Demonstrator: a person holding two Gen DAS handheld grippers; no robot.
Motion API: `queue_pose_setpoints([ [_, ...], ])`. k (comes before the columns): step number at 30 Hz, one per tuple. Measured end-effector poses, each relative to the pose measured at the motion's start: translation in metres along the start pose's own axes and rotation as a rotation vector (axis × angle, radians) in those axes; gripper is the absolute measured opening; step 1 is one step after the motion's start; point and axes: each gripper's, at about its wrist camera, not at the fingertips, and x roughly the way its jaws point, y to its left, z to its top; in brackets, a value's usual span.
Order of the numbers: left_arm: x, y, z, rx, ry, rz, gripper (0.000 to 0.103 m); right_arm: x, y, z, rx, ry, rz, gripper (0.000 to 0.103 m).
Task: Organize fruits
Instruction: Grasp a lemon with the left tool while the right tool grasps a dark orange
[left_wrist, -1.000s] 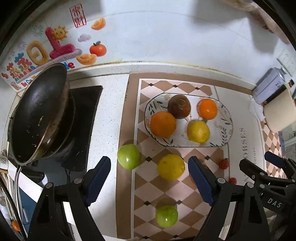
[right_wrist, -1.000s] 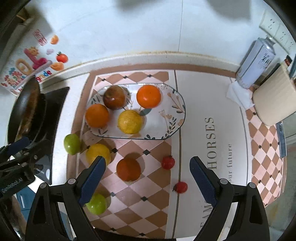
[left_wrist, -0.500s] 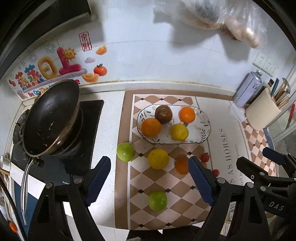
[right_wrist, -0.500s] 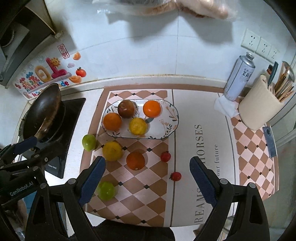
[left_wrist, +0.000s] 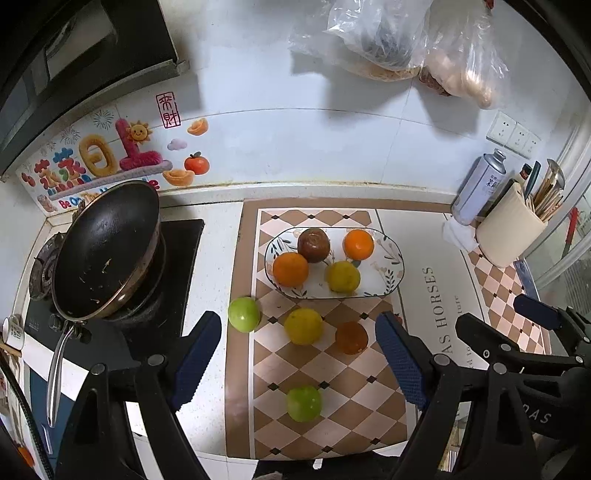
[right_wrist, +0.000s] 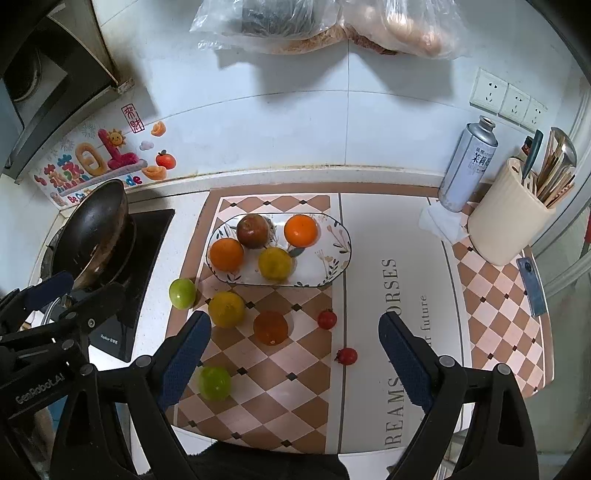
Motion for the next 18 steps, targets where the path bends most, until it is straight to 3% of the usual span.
queue_pose_setpoints([
  [7,0.016,0.009,0.005,-0.033,0.005,0.043,0.085,0.032,-0.006,0.008,0.031,0.042,0.029,0.094],
  [8,0.022,0.013,0.005,-0.041,0.014,0.054,0.089,0.041,-0.007,0.008,0.036,0.059,0.039,0.094],
  [10,0.039,0.022,0.005,-0.052,0.039,0.096,0.1,0.072,-0.007,0.007,0.051,0.125,0.084,0.094],
  [13,0.067,0.037,0.001,-0.072,0.09,0.156,0.1,0.126,-0.004,0.0,0.077,0.231,0.148,0.094],
  [18,0.112,0.058,-0.009,-0.109,0.197,0.193,0.1,0.214,0.001,-0.022,0.144,0.406,0.214,0.094],
])
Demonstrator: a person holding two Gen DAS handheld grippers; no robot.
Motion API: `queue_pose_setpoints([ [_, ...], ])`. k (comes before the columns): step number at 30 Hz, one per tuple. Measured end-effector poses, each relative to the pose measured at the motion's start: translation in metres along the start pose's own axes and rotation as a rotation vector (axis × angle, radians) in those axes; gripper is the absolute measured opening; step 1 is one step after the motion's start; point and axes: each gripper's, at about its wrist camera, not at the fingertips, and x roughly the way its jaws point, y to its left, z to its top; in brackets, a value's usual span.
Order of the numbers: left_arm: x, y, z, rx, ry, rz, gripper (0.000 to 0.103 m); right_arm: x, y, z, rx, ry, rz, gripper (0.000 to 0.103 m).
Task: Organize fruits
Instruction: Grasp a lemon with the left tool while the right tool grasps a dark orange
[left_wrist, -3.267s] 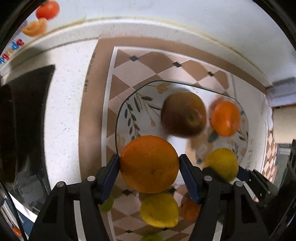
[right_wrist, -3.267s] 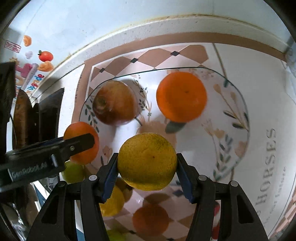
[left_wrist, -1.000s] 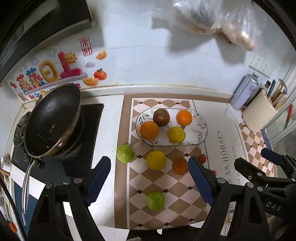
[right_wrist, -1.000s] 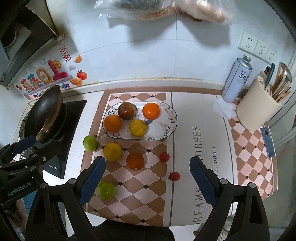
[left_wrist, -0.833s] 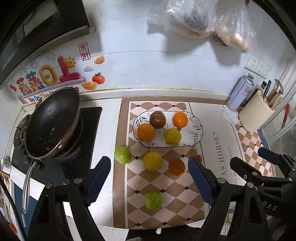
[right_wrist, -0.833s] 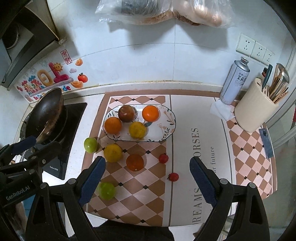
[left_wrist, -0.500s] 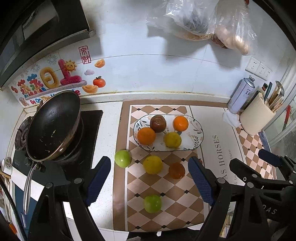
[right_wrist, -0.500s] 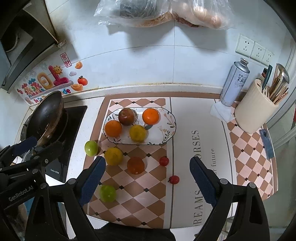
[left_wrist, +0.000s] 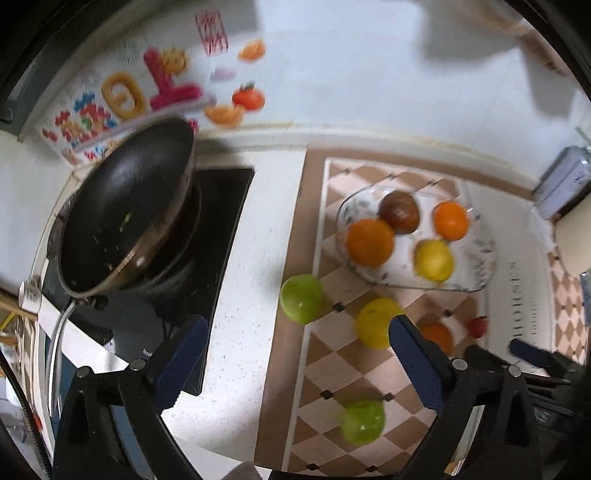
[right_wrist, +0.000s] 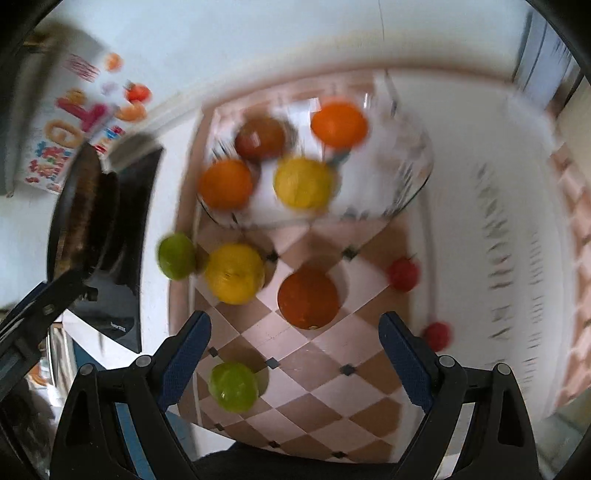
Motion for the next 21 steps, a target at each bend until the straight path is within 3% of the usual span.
queue_pose_setpoints([
  [4,0.031,-0.002,0.0,-0.008,0.077,-0.011,0.1,0.053,-0.005,0.006,0.016,0.081,-0.007,0.089],
  [7,0.054,-0.013,0.002,0.011,0.142,-0.032,0.1,0.072,-0.006,0.007,0.017,0.094,-0.011,0.078],
  [9,0.07,-0.025,0.003,0.034,0.188,-0.052,0.1,0.076,-0.008,0.005,0.003,0.089,-0.03,0.06],
  [16,0.11,-0.06,0.006,0.103,0.315,-0.138,0.1,0.06,-0.034,-0.011,0.011,0.072,-0.07,0.059],
  [21,0.132,-0.081,0.006,0.157,0.346,-0.147,0.1,0.058,-0.049,-0.015,0.055,0.072,-0.076,0.059],
])
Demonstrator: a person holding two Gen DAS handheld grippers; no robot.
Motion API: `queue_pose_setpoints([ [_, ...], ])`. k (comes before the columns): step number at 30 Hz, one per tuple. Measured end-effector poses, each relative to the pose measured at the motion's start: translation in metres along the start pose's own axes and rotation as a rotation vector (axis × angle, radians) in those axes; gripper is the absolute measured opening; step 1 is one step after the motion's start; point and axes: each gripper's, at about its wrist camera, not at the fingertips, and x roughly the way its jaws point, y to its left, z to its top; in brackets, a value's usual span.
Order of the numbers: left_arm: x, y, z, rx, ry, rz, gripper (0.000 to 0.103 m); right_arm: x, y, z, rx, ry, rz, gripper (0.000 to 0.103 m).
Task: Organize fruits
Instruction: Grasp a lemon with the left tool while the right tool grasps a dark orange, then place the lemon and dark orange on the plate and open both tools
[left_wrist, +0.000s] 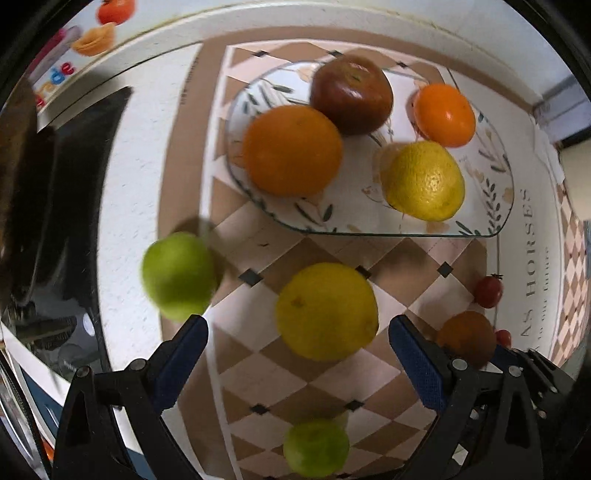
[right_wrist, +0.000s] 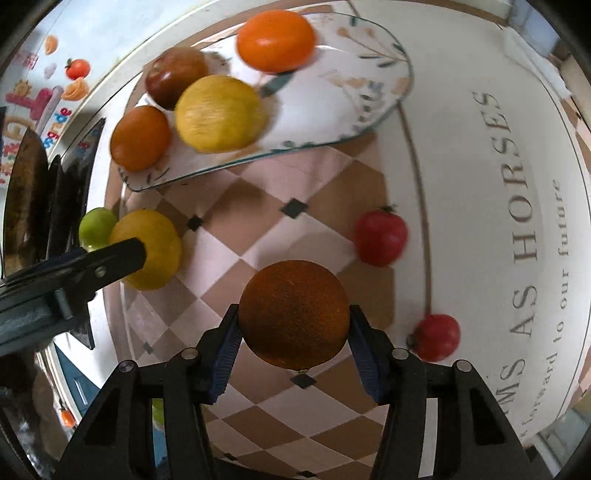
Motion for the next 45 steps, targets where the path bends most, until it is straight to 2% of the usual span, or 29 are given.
queue_pose_setpoints([
  [1,0.004,-0.003,0.002,0.013,0.006,-0.004,0.1,0.001,-0.001,0.001,0.006,0.003,-0.001,0.059],
  [3,0.012,-0.01,0.004,0.042,0.011,-0.01,0.088,0.002,-0.005,0.001,0.016,0.005,0.005,0.059],
  [4,0.015,-0.013,0.005,0.058,0.016,-0.006,0.073,0.003,-0.006,0.001,0.019,0.007,0.008,0.059],
  [5,0.018,-0.015,0.005,0.065,0.019,-0.023,0.062,0.002,-0.007,0.0,0.022,0.009,0.011,0.059],
  [14,0.014,-0.024,-0.01,0.067,-0.027,-0.012,0.062,0.005,-0.002,0.002,-0.002,-0.006,-0.009,0.059],
  [17,0.008,-0.02,-0.02,0.061,-0.036,-0.027,0.062,-0.001,-0.001,0.002,-0.001,-0.015,0.014,0.058],
  [21,-0.019,-0.014,-0.024,0.055,-0.078,-0.064,0.062,-0.023,0.004,0.008,-0.003,-0.062,0.051,0.058],
  [24,-0.055,-0.011,-0.02,0.051,-0.135,-0.11,0.062,-0.05,0.004,0.022,0.015,-0.114,0.094,0.058],
  [26,-0.082,-0.009,-0.009,0.047,-0.181,-0.143,0.062,-0.065,0.004,0.034,0.024,-0.147,0.112,0.058],
  [29,-0.115,-0.003,0.025,0.053,-0.246,-0.171,0.062,-0.087,0.0,0.065,0.034,-0.202,0.1,0.058],
  [34,-0.121,0.012,0.085,0.055,-0.269,-0.137,0.062,-0.076,-0.013,0.114,0.067,-0.18,0.053,0.058],
  [36,-0.107,0.019,0.11,0.05,-0.242,-0.103,0.062,-0.063,-0.015,0.127,0.072,-0.16,0.026,0.058],
  [40,-0.073,0.029,0.148,0.047,-0.157,-0.08,0.062,-0.042,-0.022,0.143,0.072,-0.117,-0.013,0.058],
  [45,-0.033,0.031,0.169,0.036,-0.04,-0.078,0.062,-0.026,-0.019,0.152,0.076,-0.081,-0.031,0.058],
])
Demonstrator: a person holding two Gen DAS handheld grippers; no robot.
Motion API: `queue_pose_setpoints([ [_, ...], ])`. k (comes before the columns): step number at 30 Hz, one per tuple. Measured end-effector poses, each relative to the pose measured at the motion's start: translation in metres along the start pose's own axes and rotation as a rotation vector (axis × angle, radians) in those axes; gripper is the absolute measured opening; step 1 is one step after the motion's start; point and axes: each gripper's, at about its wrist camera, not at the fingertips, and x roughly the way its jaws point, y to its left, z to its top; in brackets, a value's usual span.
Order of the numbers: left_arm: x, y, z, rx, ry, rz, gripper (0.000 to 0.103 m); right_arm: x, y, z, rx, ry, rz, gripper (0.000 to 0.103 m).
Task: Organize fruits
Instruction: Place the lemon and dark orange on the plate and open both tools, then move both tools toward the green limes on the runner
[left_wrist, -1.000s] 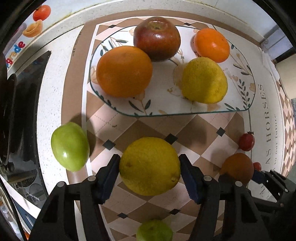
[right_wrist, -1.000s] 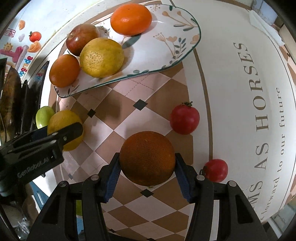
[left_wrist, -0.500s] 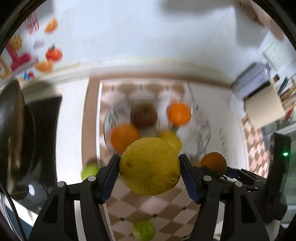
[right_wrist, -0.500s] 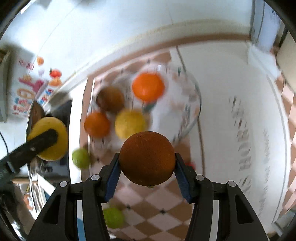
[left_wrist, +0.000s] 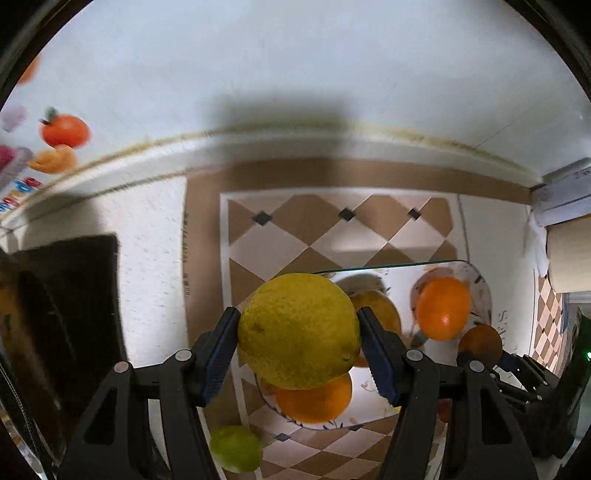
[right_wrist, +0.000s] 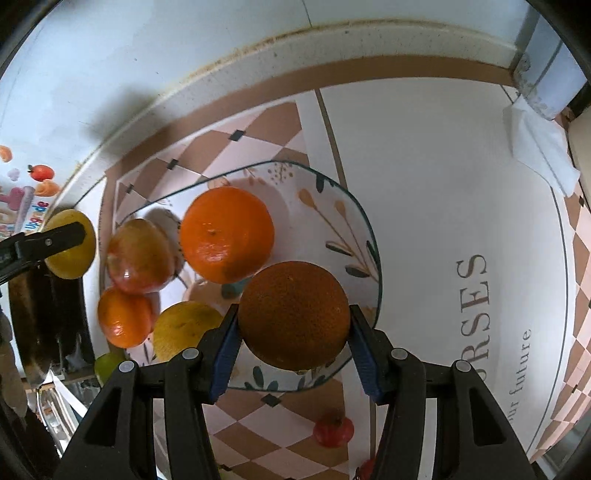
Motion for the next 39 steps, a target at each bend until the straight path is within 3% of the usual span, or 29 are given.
queue_pose_setpoints([
  [8,0.025,0.007,-0.003,-0.023,0.067,0.022,0.063,0.008,-0.004,0.003,0.015,0.046,0.009,0.059],
  [10,0.026,0.01,-0.003,-0.034,0.076,0.003,0.064,0.009,-0.004,0.004,0.021,0.046,0.032,0.073],
  [12,0.023,0.009,-0.005,-0.032,0.07,-0.01,0.072,0.005,-0.002,0.003,0.017,0.041,0.028,0.081],
  [14,0.018,0.007,-0.006,-0.019,0.053,0.01,0.087,-0.001,0.0,0.002,0.009,0.033,0.019,0.082],
  [18,0.003,0.007,-0.012,-0.028,0.017,0.018,0.087,-0.018,0.002,-0.005,-0.008,0.008,-0.021,0.093],
  [24,-0.027,0.001,-0.039,-0.04,-0.078,0.065,0.087,-0.044,0.013,-0.019,-0.051,-0.055,-0.109,0.094],
  [32,-0.057,-0.014,-0.099,-0.024,-0.178,0.121,0.087,-0.079,0.021,-0.05,-0.089,-0.117,-0.123,0.094],
  [39,-0.086,-0.023,-0.138,-0.029,-0.257,0.112,0.087,-0.113,0.035,-0.082,-0.128,-0.188,-0.124,0.094],
])
